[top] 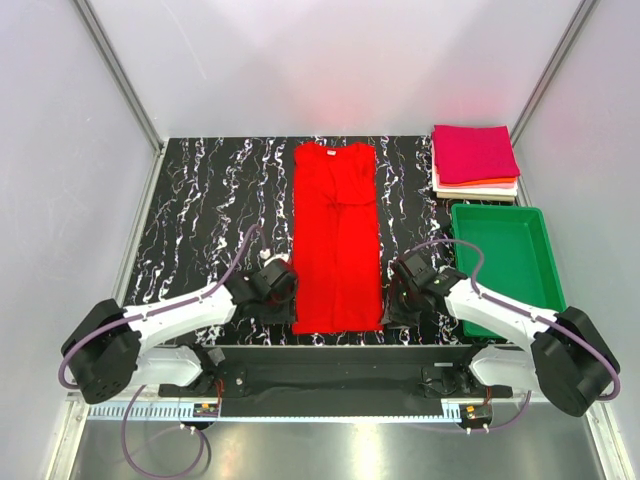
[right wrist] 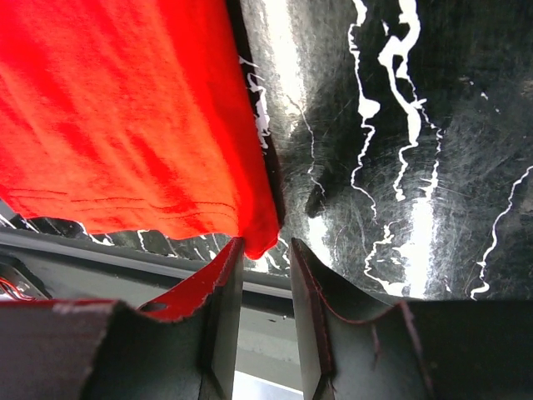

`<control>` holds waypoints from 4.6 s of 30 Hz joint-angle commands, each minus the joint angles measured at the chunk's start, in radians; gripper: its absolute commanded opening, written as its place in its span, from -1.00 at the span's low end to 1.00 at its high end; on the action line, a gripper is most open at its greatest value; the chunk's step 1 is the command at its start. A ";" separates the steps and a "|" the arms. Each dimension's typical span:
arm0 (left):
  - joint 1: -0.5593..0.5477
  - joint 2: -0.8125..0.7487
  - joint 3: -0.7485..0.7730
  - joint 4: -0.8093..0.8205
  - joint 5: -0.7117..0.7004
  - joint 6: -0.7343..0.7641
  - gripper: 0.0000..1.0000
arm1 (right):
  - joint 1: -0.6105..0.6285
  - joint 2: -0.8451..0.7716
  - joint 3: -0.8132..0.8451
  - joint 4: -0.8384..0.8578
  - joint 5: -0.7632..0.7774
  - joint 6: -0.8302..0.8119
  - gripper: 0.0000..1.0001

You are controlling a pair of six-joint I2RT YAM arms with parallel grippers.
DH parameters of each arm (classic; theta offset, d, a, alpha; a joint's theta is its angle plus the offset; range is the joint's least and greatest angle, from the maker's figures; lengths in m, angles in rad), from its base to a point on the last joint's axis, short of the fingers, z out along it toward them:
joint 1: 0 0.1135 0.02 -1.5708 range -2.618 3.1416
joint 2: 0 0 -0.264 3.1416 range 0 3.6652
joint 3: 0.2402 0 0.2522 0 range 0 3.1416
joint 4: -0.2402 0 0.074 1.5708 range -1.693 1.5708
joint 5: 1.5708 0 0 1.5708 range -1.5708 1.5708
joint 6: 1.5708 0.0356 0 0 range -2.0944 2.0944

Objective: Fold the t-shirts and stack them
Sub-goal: Fold the tshirt

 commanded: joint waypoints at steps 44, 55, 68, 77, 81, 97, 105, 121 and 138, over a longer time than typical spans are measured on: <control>0.088 -0.041 0.056 0.097 0.144 0.039 -1.00 | 0.028 -0.144 0.112 -0.052 0.203 -0.078 -1.00; 0.266 0.268 0.398 0.073 0.184 0.179 -1.00 | -0.005 0.287 0.491 -0.031 0.303 -0.351 -1.00; 0.426 0.649 0.833 0.023 0.186 0.285 -1.00 | -0.146 0.620 0.897 -0.029 0.284 -0.534 -1.00; 0.492 0.810 1.067 -0.018 0.169 0.311 -1.00 | -0.221 0.795 1.135 -0.077 0.263 -0.583 -1.00; 0.518 0.842 1.110 -0.016 0.169 0.308 -1.00 | -0.252 0.839 1.178 -0.081 0.245 -0.588 -1.00; 0.561 0.989 1.246 -0.010 0.167 0.293 -0.99 | -0.292 1.008 1.362 -0.083 0.248 -0.641 -0.96; 0.579 1.008 1.337 -0.016 0.123 0.329 -0.20 | -0.313 1.102 1.566 -0.175 0.330 -0.648 -0.27; 0.553 1.002 1.232 0.088 0.295 0.374 -0.35 | -0.325 1.123 1.487 -0.175 0.106 -0.586 -0.63; 0.544 0.829 1.147 -0.001 0.258 0.389 -0.30 | -0.354 0.956 1.346 -0.180 0.108 -0.563 -0.56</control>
